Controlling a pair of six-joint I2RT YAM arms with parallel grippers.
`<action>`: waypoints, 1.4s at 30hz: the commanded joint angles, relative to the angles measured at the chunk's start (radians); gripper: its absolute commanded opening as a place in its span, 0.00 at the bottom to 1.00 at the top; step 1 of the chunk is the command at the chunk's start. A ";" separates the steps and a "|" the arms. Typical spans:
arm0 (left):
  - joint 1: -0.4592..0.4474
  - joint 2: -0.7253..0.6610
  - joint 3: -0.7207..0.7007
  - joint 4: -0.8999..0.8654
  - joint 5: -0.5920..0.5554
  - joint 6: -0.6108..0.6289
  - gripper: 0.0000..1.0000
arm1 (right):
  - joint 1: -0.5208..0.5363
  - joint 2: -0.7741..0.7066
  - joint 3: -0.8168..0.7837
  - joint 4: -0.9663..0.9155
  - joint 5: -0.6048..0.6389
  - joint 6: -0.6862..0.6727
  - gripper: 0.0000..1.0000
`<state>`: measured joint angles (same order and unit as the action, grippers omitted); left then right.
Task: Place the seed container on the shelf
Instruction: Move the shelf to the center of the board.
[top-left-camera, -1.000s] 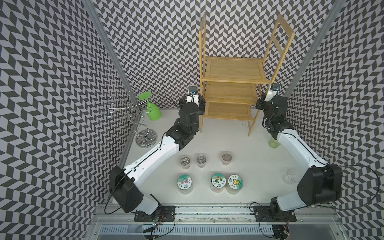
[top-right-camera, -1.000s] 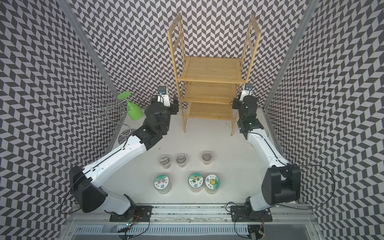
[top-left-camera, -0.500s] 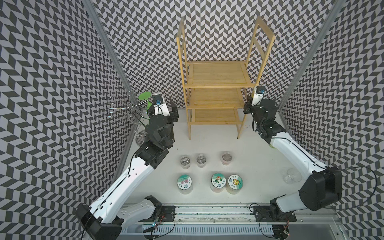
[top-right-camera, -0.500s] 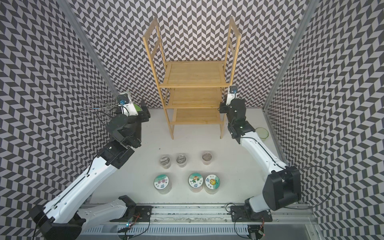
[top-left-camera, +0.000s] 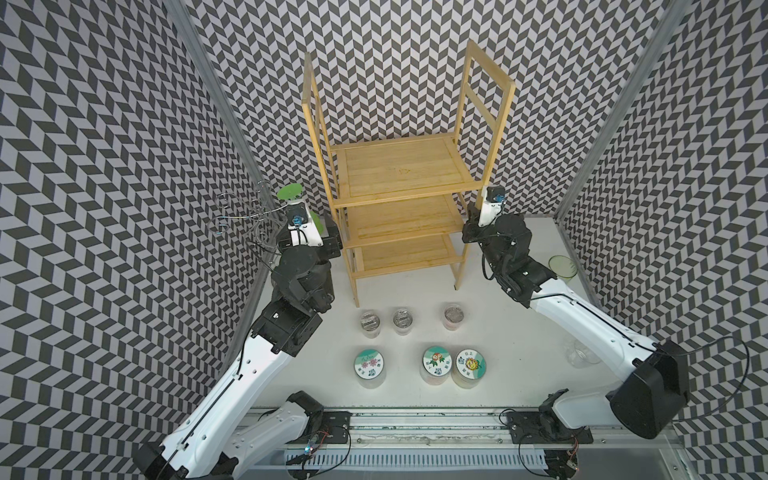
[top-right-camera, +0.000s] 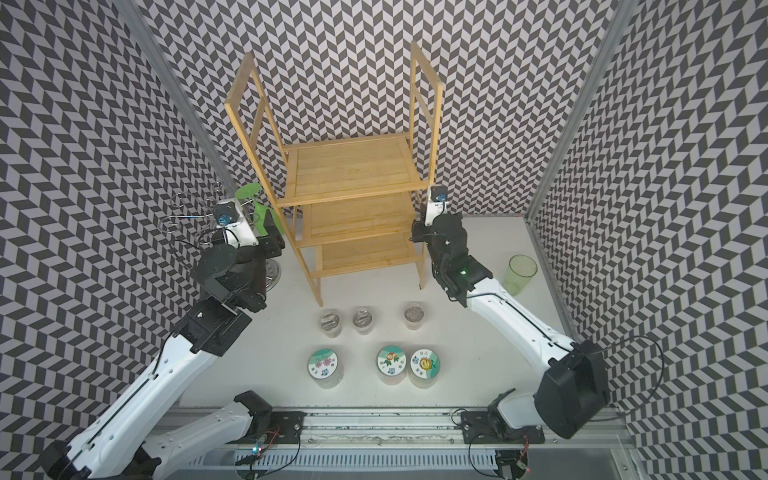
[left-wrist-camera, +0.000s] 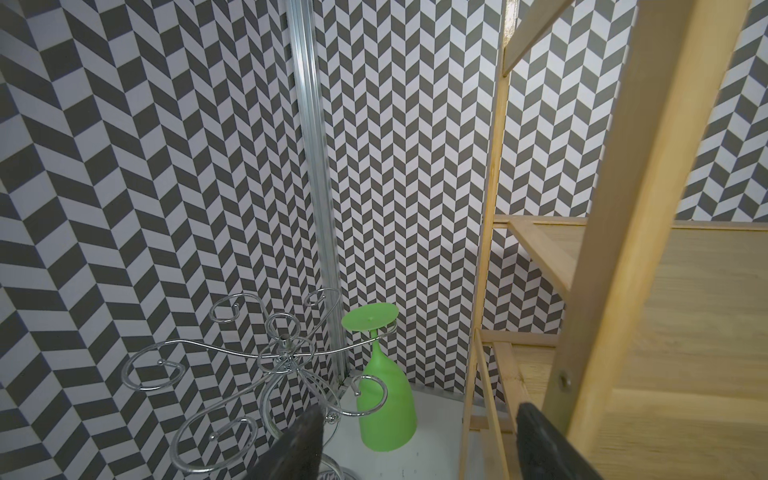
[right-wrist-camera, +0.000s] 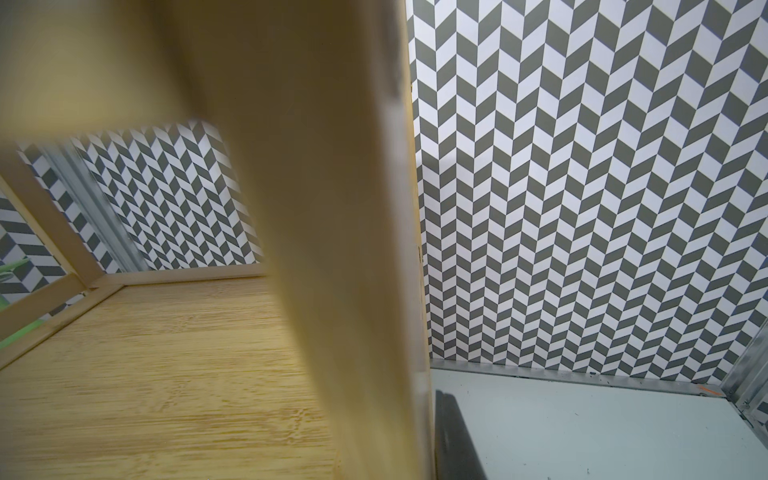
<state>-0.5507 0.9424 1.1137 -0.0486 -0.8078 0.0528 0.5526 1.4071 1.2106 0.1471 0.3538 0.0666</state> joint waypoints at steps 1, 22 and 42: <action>0.006 -0.021 -0.015 -0.040 -0.010 -0.021 0.74 | 0.026 -0.026 -0.020 -0.025 -0.019 0.265 0.00; 0.007 -0.058 -0.015 -0.136 -0.015 -0.076 0.74 | 0.057 -0.120 -0.064 -0.086 0.119 0.288 0.00; 0.006 -0.059 -0.014 -0.140 0.002 -0.068 0.75 | 0.168 -0.067 -0.003 -0.047 0.473 0.138 0.00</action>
<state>-0.5491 0.8948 1.1027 -0.1864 -0.8139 -0.0200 0.7128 1.3357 1.1683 0.0677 0.7784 0.2062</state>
